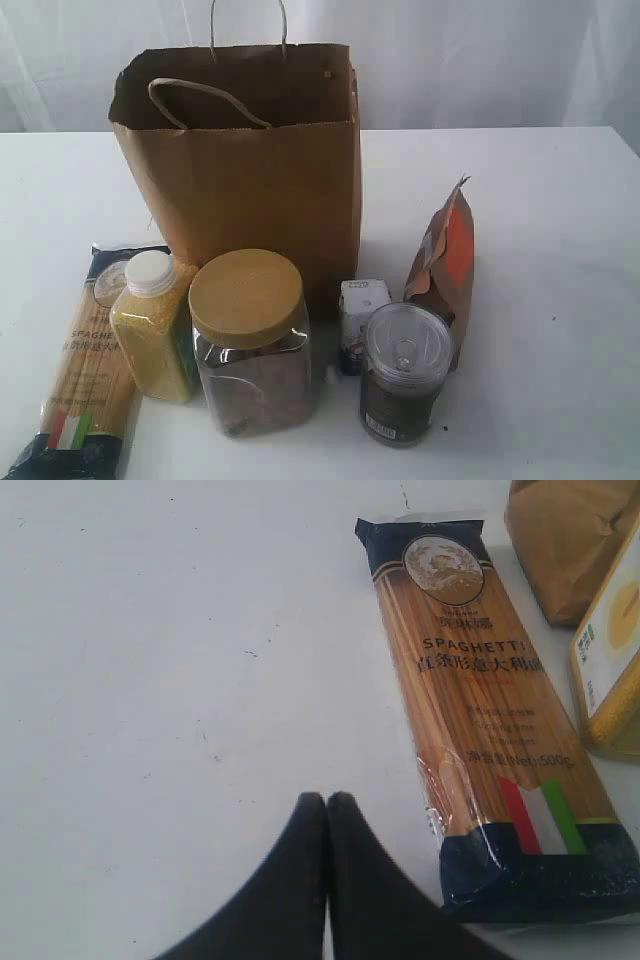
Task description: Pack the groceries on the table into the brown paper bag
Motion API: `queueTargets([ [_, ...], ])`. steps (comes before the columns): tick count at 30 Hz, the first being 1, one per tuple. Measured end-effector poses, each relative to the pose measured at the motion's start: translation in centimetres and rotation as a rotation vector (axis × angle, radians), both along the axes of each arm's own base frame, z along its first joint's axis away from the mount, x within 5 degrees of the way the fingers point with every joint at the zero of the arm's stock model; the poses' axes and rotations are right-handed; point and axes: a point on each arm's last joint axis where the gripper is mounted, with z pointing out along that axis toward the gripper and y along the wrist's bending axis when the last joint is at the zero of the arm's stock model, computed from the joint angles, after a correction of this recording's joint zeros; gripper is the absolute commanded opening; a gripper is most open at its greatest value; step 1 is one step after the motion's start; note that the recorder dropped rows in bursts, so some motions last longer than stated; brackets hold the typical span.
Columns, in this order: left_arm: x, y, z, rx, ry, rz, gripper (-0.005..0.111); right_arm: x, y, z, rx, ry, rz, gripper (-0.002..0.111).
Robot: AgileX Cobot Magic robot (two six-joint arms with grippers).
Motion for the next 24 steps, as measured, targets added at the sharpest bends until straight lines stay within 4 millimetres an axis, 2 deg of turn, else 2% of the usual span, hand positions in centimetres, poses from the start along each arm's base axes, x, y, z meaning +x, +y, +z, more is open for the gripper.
queueTargets([
  [11,0.0,0.0,0.0,0.000,0.000,0.000,0.000,0.1,0.0,0.4,-0.028,-0.045,0.006,0.000],
  [18,0.0,0.0,0.0,0.000,0.000,0.000,0.000,0.3,0.2,3.7,0.040,-0.413,0.020,0.000],
  [24,0.0,0.0,0.0,0.000,0.000,0.000,0.000,-0.5,0.4,6.5,0.045,-0.745,0.044,0.000],
])
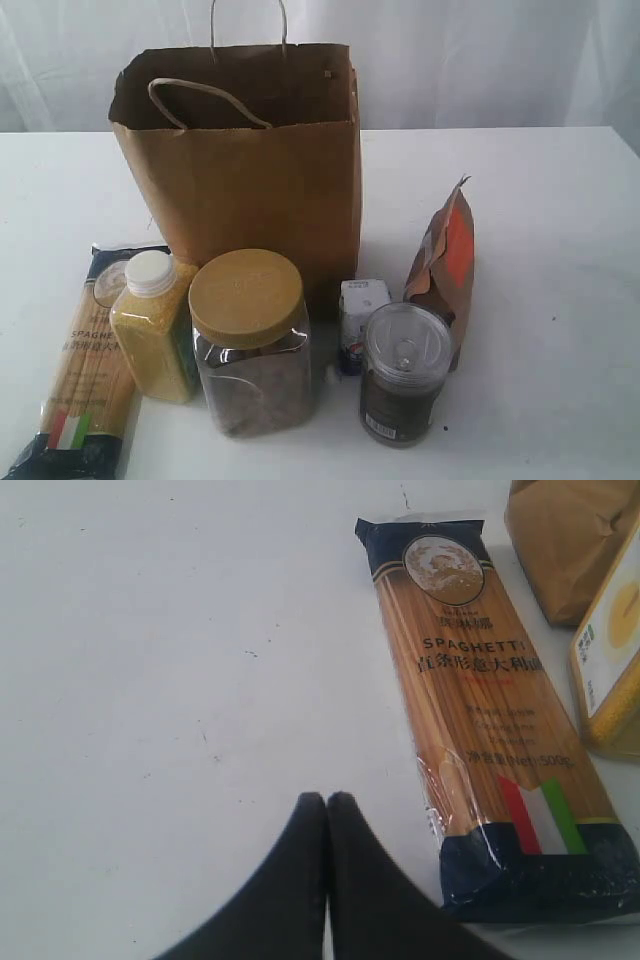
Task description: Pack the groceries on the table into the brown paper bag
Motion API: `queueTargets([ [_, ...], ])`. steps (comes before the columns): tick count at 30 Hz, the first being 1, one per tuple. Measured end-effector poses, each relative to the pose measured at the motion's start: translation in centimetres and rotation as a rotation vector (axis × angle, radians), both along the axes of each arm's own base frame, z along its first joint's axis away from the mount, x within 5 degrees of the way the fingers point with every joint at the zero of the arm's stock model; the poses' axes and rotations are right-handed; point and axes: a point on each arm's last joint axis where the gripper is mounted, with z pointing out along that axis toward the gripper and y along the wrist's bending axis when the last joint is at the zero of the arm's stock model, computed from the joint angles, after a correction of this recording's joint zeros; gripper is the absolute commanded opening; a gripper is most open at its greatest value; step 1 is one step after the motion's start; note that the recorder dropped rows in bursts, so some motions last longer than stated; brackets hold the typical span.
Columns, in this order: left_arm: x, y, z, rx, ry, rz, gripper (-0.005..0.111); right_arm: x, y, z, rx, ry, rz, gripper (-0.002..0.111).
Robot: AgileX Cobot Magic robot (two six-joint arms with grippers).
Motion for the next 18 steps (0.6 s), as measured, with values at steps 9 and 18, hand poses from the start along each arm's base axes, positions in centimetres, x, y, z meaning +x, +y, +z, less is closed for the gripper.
queueTargets([
  [9,0.0,0.0,0.0,0.000,0.000,0.000,0.000,-0.8,0.1,1.3,0.192,-0.187,0.128,0.000],
  [18,0.0,0.0,0.0,0.000,0.000,0.000,0.000,-2.2,0.1,5.0,0.205,-0.324,0.154,0.000],
])
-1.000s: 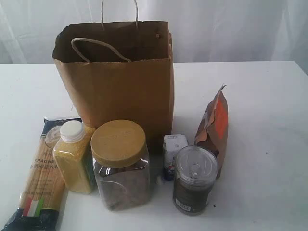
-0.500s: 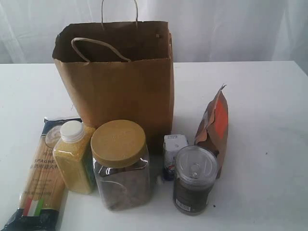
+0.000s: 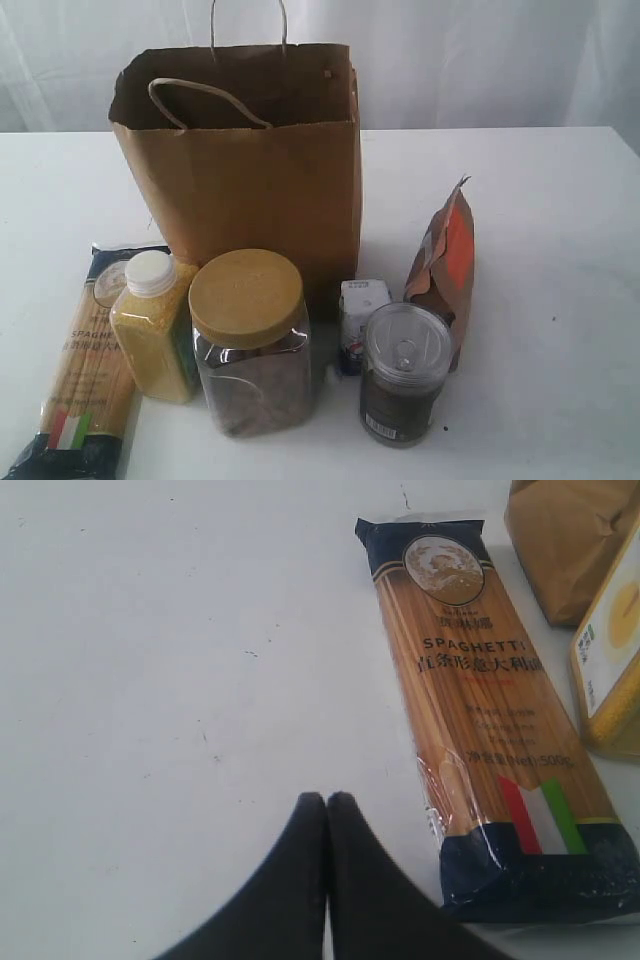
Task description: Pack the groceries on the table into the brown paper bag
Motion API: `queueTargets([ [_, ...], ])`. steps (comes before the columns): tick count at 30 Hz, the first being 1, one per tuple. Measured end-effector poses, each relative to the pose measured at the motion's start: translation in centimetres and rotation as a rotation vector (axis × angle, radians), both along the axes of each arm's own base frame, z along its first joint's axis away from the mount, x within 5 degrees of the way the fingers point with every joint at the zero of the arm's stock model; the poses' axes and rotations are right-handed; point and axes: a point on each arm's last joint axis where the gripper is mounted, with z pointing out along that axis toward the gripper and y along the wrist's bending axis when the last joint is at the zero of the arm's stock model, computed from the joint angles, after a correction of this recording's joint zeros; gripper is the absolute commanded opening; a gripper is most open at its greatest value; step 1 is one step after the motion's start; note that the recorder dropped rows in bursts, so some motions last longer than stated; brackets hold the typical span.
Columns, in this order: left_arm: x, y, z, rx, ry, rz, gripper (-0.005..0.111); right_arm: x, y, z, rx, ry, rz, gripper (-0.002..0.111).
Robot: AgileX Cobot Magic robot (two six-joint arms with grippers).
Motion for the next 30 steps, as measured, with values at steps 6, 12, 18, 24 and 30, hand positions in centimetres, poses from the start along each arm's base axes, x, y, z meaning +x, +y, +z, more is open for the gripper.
queueTargets([
  [6,0.0,0.0,0.0,0.000,0.000,0.000,0.000,-2.7,0.1,9.4,-0.066,-0.294,-0.079,0.000],
  [12,0.0,0.0,0.0,0.000,0.000,0.000,0.000,-1.6,-0.1,18.3,-0.089,-0.528,-0.118,0.000],
  [18,0.0,0.0,0.0,0.000,0.000,0.000,0.000,5.5,-0.8,22.9,-0.207,-0.366,-0.296,0.000],
  [24,0.0,0.0,0.0,0.000,0.000,0.000,0.000,19.0,-1.8,14.9,-0.693,0.573,-0.406,0.000],
  [30,0.0,0.0,0.0,0.000,0.000,0.000,0.000,26.0,-2.3,0.8,-0.936,1.435,-0.006,0.000],
])
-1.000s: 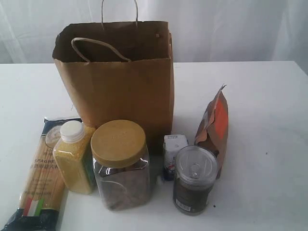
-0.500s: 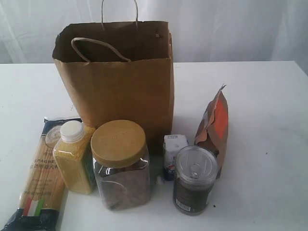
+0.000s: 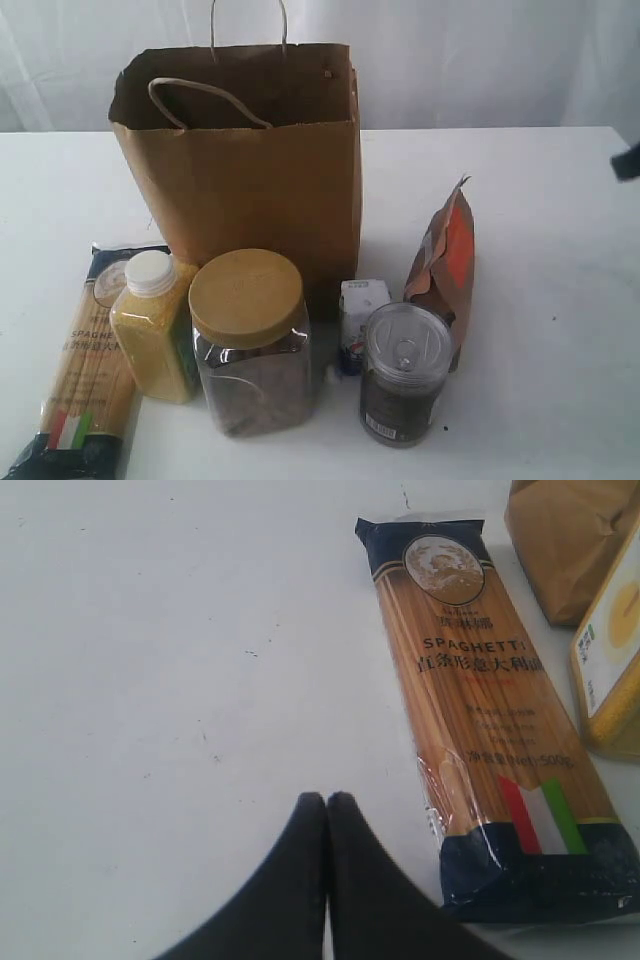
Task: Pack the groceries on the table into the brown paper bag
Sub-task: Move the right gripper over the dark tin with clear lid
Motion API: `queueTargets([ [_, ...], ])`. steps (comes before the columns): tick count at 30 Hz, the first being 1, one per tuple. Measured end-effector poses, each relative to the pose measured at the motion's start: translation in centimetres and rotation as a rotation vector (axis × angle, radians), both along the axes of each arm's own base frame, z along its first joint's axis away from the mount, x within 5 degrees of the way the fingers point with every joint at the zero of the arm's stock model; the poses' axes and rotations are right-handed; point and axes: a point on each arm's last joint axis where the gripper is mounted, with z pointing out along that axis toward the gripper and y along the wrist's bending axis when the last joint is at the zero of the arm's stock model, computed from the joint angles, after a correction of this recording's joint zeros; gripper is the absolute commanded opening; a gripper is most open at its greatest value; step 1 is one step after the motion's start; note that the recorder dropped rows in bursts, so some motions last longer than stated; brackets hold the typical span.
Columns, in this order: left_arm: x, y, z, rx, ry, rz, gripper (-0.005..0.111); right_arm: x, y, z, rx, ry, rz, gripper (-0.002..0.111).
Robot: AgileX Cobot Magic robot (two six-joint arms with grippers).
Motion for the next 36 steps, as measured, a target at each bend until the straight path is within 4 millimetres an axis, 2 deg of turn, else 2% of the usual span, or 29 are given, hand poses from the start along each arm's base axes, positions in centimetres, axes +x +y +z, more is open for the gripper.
queueTargets([
  [1,0.0,0.0,0.0,0.000,0.000,0.000,0.000,0.6,0.0,-3.2,0.042,0.202,-0.018,0.000],
  [2,0.0,0.0,0.0,0.000,0.000,0.000,0.000,0.6,0.0,-4.4,0.073,0.290,-0.036,0.000],
  [3,0.0,0.0,0.0,0.000,0.000,0.000,0.000,0.2,0.3,-6.2,0.135,0.455,-0.075,0.000],
  [5,0.0,0.0,0.0,0.000,0.000,0.000,0.000,-0.8,0.7,-7.4,0.206,0.638,-0.108,0.000],
  [8,0.0,0.0,0.0,0.000,0.000,0.000,0.000,-1.3,1.4,-7.6,0.297,0.712,-0.124,0.000],
  [10,0.0,0.0,0.0,0.000,0.000,0.000,0.000,-1.5,2.3,-7.5,0.417,0.749,-0.129,0.000],
  [11,0.0,0.0,0.0,0.000,0.000,0.000,0.000,-1.9,3.4,-7.3,0.491,0.803,-0.074,0.000],
  [13,0.0,0.0,0.0,0.000,0.000,0.000,0.000,-2.5,4.7,-6.9,0.529,0.855,0.000,0.000],
  [17,0.0,0.0,0.0,0.000,0.000,0.000,0.000,-4.7,9.5,-4.8,0.427,0.844,0.183,0.000],
  [22,0.0,0.0,0.0,0.000,0.000,0.000,0.000,-7.0,12.9,-4.2,0.218,0.847,0.289,0.000],
  [25,0.0,0.0,0.0,0.000,0.000,0.000,0.000,-7.7,13.8,-4.2,0.118,0.839,0.304,0.000],
  [33,0.0,0.0,0.0,0.000,0.000,0.000,0.000,-8.4,14.7,-4.2,0.084,0.853,0.326,0.000],
  [36,0.0,0.0,0.0,0.000,0.000,0.000,0.000,-8.4,14.6,-4.2,0.053,0.846,0.375,0.008],
])
